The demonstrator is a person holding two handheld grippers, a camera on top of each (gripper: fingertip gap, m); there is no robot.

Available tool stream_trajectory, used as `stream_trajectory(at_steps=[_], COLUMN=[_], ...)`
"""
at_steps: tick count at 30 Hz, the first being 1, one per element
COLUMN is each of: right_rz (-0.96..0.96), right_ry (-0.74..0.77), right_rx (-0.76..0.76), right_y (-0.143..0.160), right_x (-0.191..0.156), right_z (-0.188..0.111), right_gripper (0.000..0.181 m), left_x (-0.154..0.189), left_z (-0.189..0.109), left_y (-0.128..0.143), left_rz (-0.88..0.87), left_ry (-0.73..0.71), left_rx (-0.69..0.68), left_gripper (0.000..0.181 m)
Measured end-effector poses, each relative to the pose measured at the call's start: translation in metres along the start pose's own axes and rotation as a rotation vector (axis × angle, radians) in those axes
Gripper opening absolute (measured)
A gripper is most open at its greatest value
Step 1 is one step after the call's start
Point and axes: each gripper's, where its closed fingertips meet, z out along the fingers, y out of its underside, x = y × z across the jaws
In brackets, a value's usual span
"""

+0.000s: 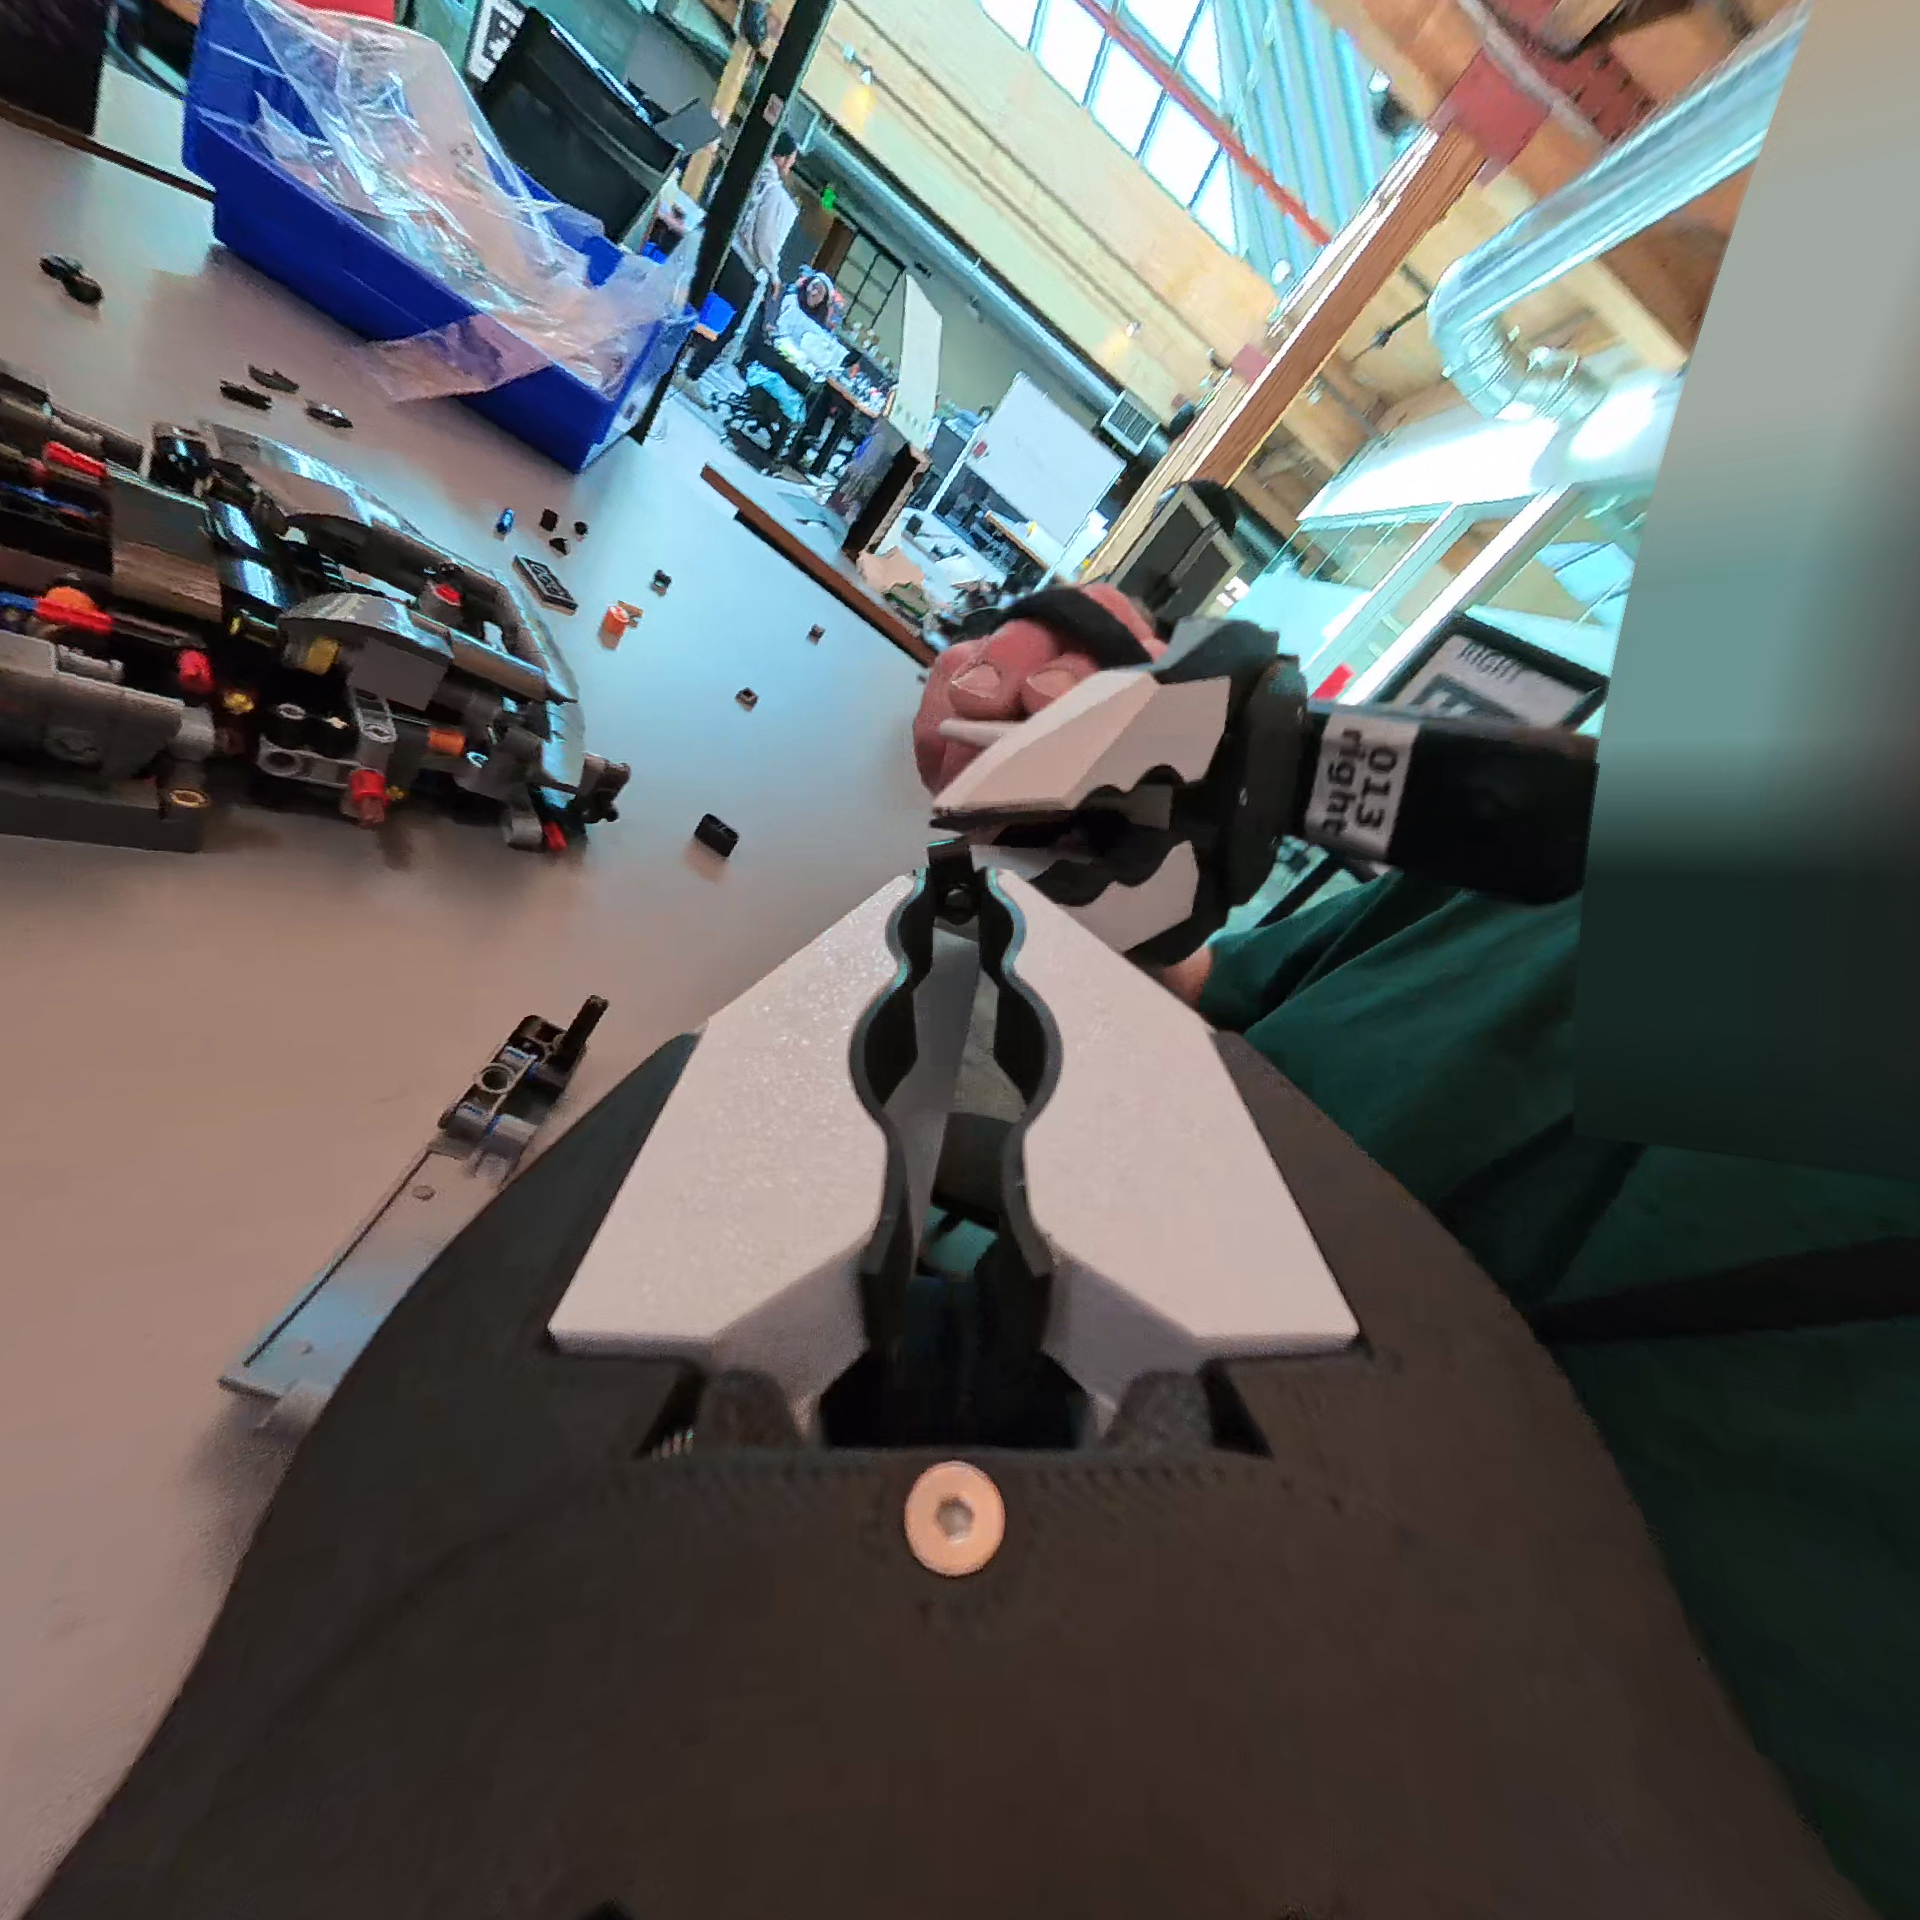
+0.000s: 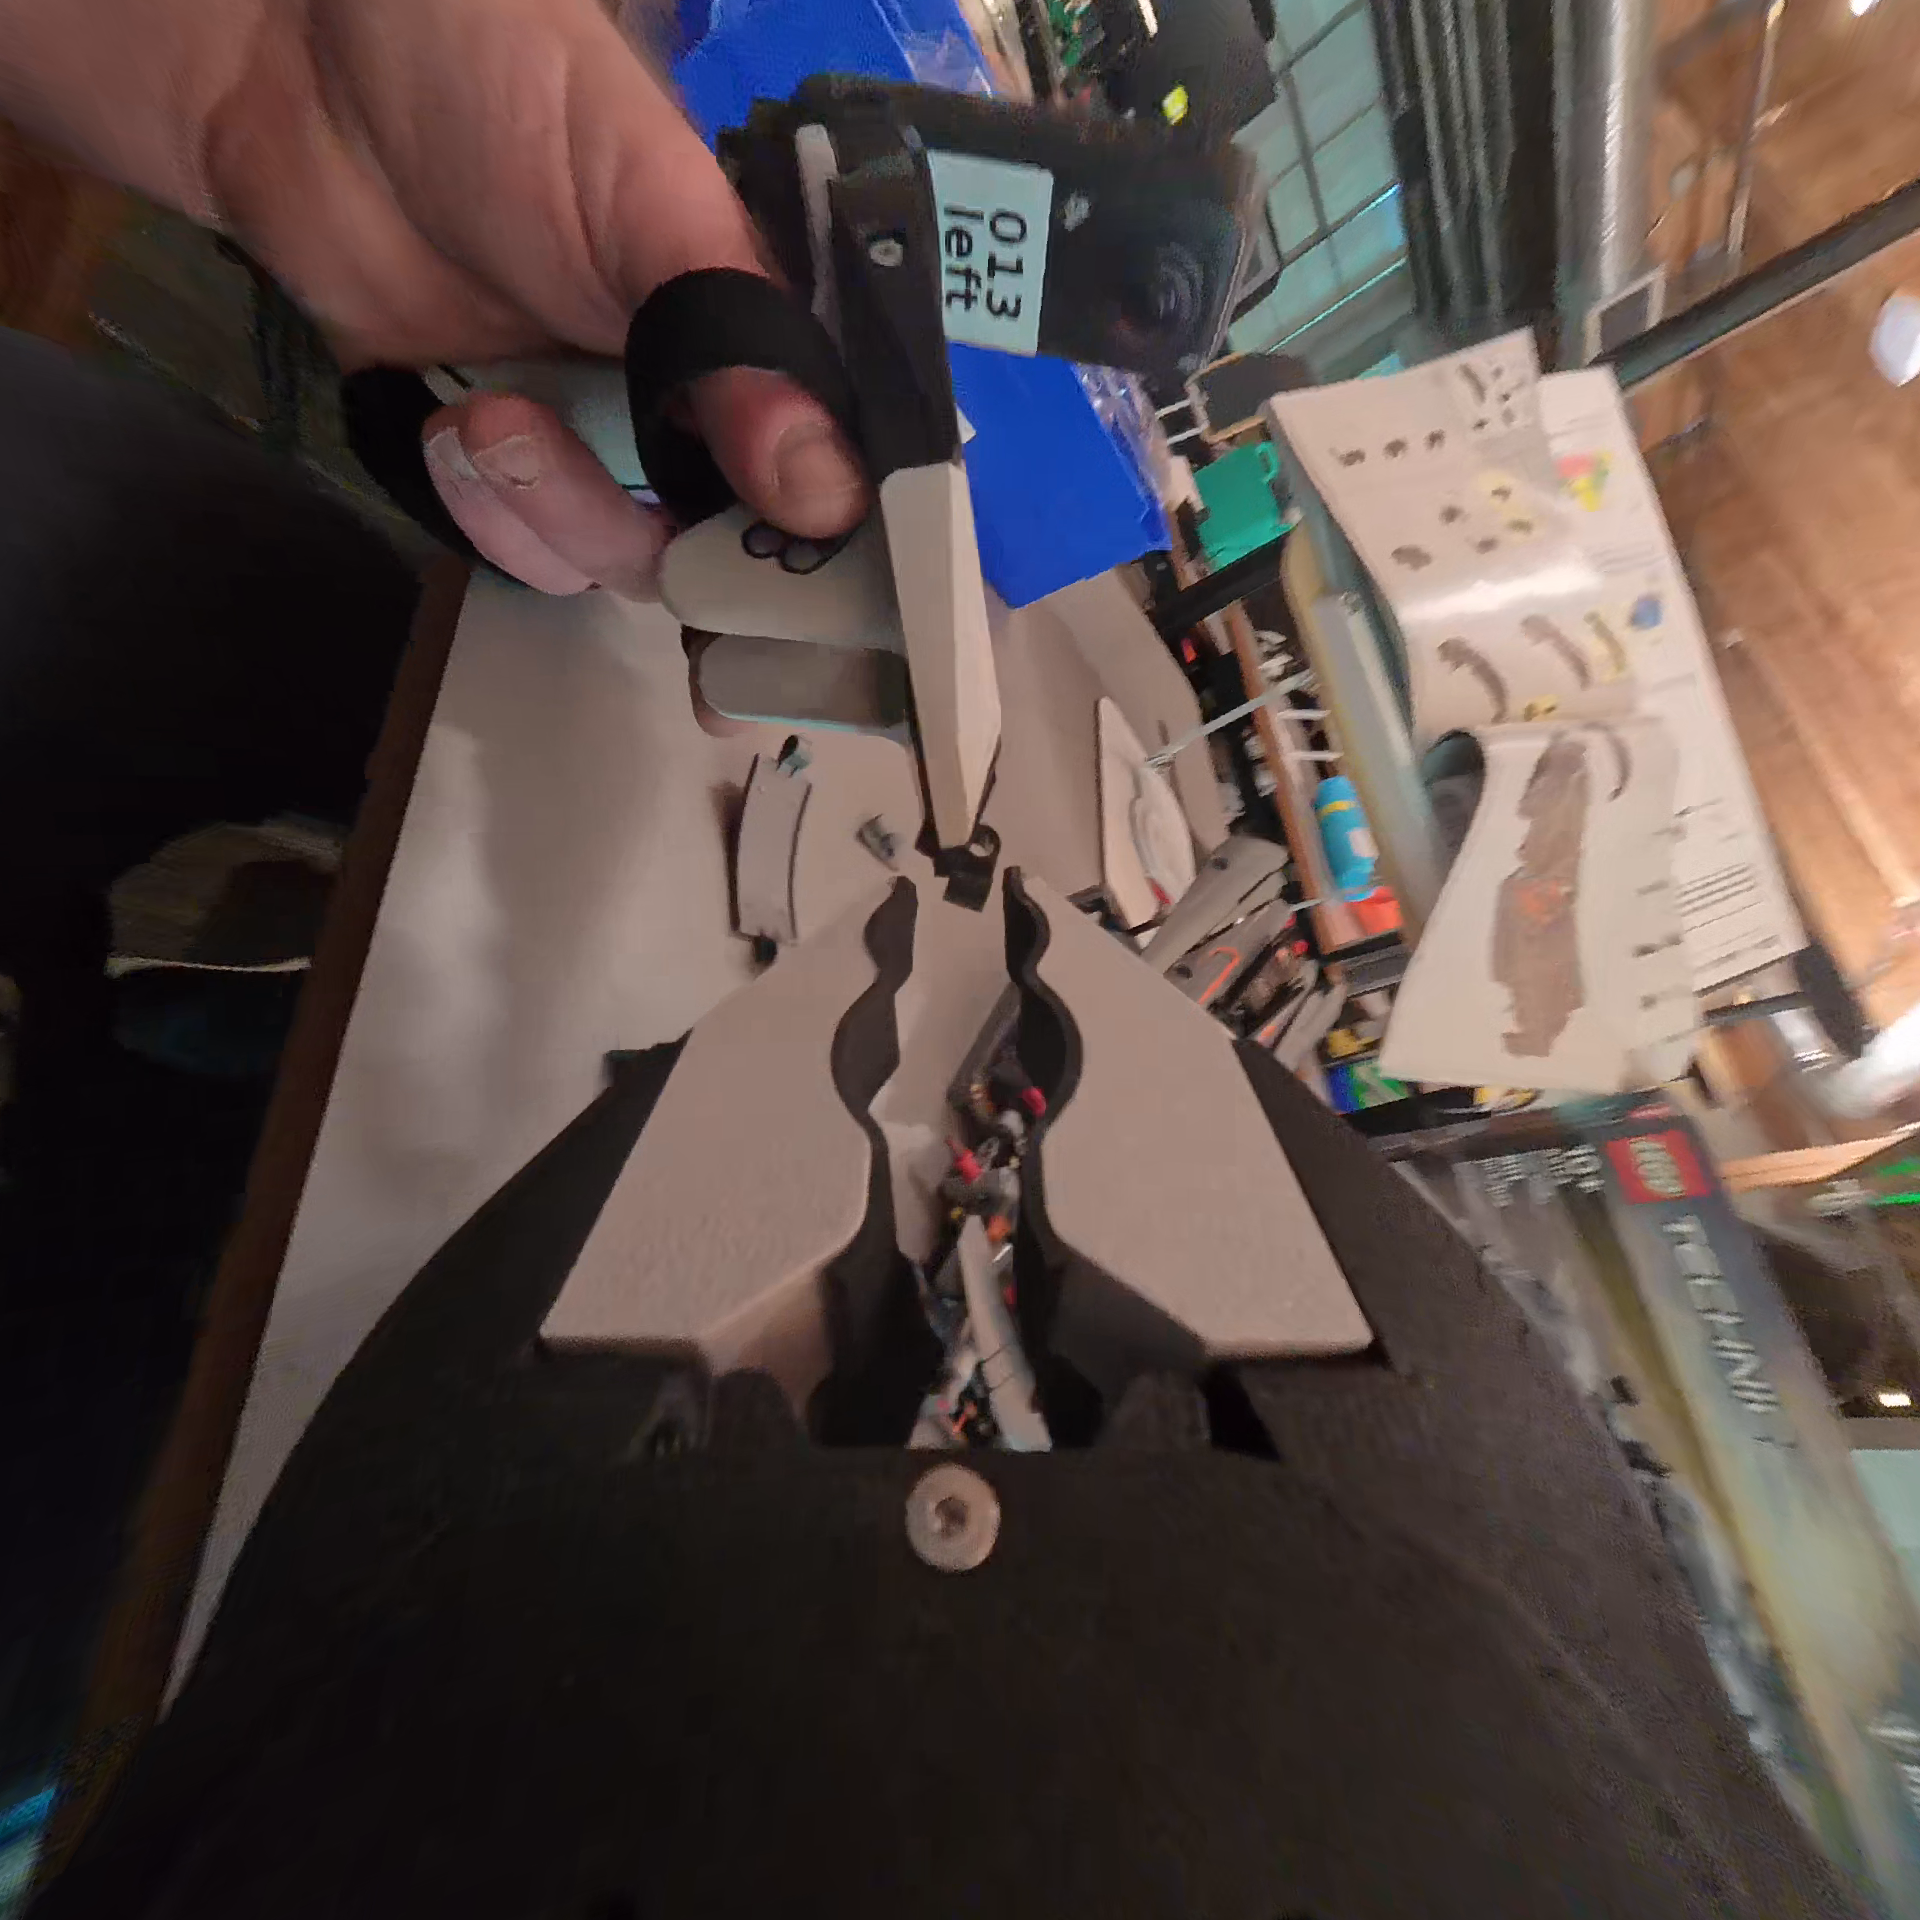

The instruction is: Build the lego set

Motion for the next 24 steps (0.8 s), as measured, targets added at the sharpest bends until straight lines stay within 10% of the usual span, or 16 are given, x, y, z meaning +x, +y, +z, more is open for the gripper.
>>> stream_trajectory(at_steps=[10, 24], right_rz=[-0.177, -0.03], right_ry=[0.08, 0.05], right_rx=[0.017, 0.05], right_y=[-0.012, -0.017], right_x=[0.006, 0.018], right_z=[-0.003, 0.001], right_gripper=[0.011, 0.007], left_x=[0.013, 0.016], left_z=[0.0, -0.003], left_y=[-0.005, -0.018], left_rz=[-0.162, 0.043], left_ry=[0.119, -0.011], left_rx=[0.058, 0.098], left_gripper=[0.005, 0.012])
